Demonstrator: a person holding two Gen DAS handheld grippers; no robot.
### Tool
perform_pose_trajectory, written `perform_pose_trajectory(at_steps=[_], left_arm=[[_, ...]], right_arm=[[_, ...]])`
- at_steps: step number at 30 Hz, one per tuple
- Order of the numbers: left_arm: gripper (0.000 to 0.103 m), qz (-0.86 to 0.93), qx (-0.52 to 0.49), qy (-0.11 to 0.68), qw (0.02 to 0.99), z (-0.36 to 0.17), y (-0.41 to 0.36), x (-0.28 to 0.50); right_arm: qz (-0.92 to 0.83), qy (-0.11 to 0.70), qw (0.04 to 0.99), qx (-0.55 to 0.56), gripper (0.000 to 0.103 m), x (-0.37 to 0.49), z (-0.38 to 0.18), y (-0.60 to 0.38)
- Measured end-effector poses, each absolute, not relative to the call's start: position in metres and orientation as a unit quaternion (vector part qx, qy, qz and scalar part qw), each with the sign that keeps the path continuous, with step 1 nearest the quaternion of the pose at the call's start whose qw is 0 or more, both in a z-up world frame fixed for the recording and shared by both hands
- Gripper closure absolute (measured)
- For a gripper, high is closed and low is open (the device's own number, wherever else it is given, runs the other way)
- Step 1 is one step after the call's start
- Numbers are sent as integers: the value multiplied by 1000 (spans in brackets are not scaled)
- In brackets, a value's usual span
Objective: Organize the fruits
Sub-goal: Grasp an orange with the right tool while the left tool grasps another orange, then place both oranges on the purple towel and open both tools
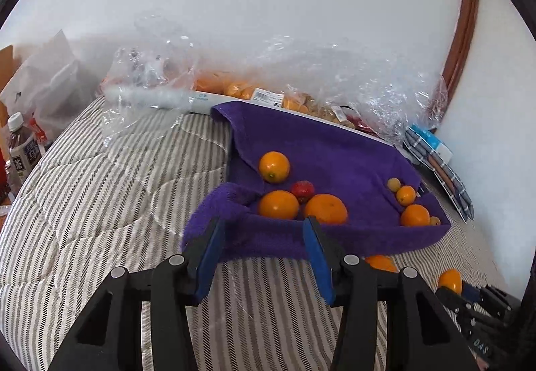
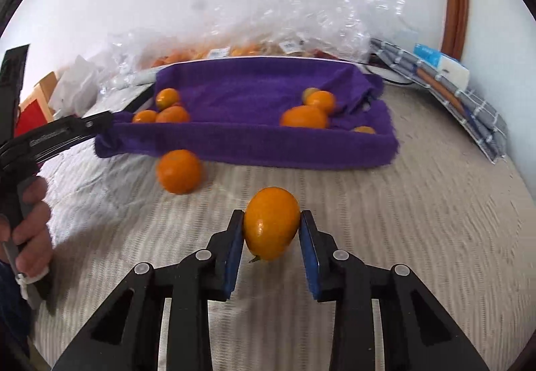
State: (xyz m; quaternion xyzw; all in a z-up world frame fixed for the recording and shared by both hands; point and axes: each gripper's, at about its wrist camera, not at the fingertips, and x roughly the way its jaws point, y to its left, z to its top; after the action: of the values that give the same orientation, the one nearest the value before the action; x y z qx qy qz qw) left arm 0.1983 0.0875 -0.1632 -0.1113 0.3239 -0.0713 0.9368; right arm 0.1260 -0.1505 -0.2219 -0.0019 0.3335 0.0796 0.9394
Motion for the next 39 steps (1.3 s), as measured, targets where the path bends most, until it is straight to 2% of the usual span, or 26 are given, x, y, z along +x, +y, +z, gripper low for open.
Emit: perform_pose_trajectory(at_steps=[6, 17, 19, 20, 21, 31, 39], left_arm=[[52, -146, -95, 355, 918, -168, 48, 190], [51, -172, -49, 404, 897, -184, -17, 200], [54, -171, -46, 409, 895, -185, -17, 201], [63, -169, -48, 409, 895, -185, -16, 201], [65, -169, -52, 409, 895, -186, -15, 201], [66, -152, -84, 389, 905, -180, 2, 197], [66, -113, -134, 368, 913, -163, 51, 191]], right_arm=[[61, 336, 939, 25, 70, 125, -225, -199], [68, 338, 936, 66, 70, 127, -233, -233], [72, 339, 936, 65, 70, 128, -233, -232], [73, 340, 935, 64, 70, 128, -234, -231], [75, 339, 936, 64, 70, 127, -233, -230], [71, 333, 939, 55, 70, 124, -231, -225], [80, 311, 945, 65, 70, 129, -209, -224]])
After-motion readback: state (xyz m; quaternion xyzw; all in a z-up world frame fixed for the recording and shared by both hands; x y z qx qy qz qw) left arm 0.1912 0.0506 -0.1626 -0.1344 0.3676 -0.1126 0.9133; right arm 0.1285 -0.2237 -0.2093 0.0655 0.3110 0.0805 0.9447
